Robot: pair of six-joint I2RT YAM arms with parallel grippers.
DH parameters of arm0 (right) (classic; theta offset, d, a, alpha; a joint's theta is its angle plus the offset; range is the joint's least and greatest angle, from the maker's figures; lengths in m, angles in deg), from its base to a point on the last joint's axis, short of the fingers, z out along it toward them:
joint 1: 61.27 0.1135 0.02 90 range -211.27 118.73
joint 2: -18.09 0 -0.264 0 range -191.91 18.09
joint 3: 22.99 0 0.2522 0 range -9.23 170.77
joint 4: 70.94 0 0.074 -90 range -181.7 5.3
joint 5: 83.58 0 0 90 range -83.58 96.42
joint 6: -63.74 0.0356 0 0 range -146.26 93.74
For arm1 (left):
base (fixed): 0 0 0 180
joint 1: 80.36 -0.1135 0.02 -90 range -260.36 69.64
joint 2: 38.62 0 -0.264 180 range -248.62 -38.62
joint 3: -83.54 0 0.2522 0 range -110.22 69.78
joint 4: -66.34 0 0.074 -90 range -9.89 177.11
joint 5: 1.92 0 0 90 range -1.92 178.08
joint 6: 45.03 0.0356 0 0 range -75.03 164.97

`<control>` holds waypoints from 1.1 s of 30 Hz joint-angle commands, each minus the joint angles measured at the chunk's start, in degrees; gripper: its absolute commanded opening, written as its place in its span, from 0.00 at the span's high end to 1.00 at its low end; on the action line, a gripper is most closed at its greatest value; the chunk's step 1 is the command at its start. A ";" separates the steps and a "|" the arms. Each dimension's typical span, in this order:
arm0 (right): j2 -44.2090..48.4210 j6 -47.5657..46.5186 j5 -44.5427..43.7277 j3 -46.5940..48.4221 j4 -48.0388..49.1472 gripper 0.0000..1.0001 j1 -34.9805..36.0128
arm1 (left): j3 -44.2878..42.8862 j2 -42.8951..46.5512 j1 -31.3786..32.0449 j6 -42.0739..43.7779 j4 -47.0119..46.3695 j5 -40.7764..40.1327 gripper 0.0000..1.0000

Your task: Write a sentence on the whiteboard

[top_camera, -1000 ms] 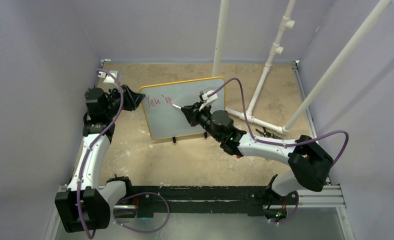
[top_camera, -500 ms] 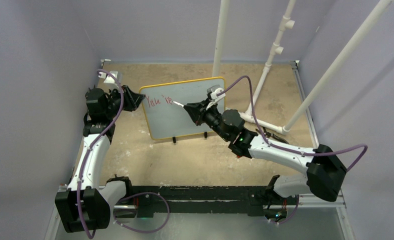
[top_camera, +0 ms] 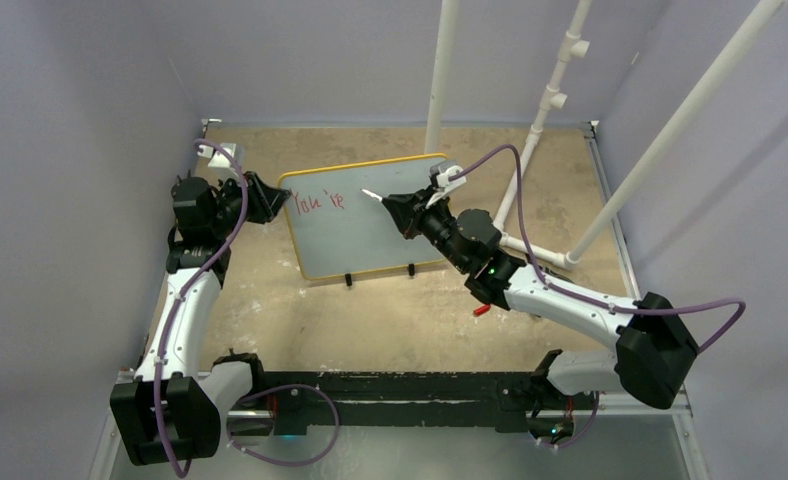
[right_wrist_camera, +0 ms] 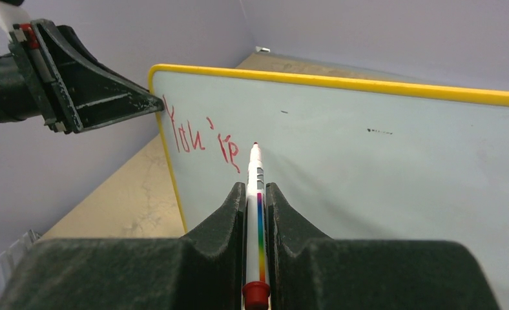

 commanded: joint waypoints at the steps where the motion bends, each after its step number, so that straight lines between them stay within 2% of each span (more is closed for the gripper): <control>1: -1.10 0.33 0.41 0.25 1.05 1.00 -0.39 | 0.34 -0.16 -0.29 1.22 -1.48 0.74 0.77; 13: -3.38 0.60 -1.98 0.91 2.00 1.00 -1.20 | 0.32 -0.16 -0.29 1.22 -1.48 0.90 0.77; 33: -5.50 -1.82 0.21 0.98 2.57 1.00 -1.38 | 0.22 -0.10 -0.33 1.29 -1.58 1.04 0.77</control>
